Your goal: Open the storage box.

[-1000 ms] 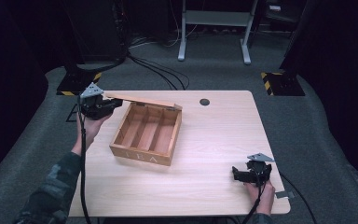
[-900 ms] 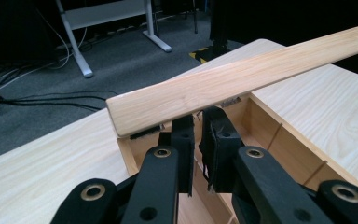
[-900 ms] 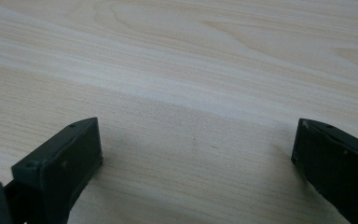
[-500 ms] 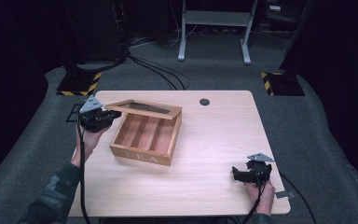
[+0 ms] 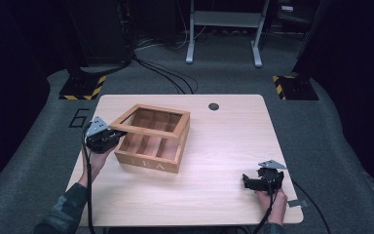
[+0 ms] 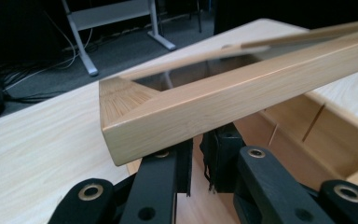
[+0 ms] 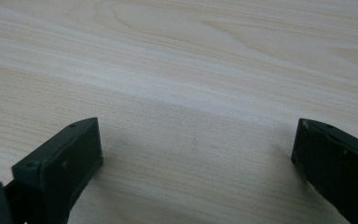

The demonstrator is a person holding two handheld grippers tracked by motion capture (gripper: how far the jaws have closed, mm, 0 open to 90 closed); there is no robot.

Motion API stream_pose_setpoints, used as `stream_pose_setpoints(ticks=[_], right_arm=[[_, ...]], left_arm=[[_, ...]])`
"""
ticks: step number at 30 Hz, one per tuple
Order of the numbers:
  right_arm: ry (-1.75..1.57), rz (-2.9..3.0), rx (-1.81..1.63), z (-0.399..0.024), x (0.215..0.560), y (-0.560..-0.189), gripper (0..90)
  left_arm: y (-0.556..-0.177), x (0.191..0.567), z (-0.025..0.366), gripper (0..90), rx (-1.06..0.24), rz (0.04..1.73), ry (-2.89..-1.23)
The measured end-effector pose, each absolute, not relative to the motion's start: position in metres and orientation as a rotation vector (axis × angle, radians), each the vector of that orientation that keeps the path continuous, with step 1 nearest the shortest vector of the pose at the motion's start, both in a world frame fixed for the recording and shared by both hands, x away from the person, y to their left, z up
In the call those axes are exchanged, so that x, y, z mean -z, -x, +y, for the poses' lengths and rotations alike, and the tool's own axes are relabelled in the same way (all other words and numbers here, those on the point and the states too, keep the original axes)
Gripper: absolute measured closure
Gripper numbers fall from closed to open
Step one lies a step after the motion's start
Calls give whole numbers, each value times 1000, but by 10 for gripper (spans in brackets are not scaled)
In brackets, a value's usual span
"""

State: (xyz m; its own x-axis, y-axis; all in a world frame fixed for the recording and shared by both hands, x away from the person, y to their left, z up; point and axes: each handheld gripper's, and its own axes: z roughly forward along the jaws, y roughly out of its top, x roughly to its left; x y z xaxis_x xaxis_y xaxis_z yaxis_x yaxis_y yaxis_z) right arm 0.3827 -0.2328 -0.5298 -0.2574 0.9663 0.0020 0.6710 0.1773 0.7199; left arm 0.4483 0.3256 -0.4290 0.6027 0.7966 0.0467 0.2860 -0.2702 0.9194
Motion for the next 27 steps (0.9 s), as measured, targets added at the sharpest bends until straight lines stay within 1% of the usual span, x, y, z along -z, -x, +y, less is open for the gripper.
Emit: stream_pose_setpoints(ticks=[12,19,20,27], right_arm=[[-1537,1999,-852,-233,530,-383,11],[-1538,1998,-853,-233,530,-383,12],[-1537,1999,-852,-233,530,-383,12],[-1537,1999,-852,-233,530,-383,12]], left_arm=[[-437,468,326,815,-609,917,-1865],[-433,485,327,812,-564,948,-1846],[-433,485,328,814,-548,953,-1841],[-427,481,330,808,-542,957,-1846]])
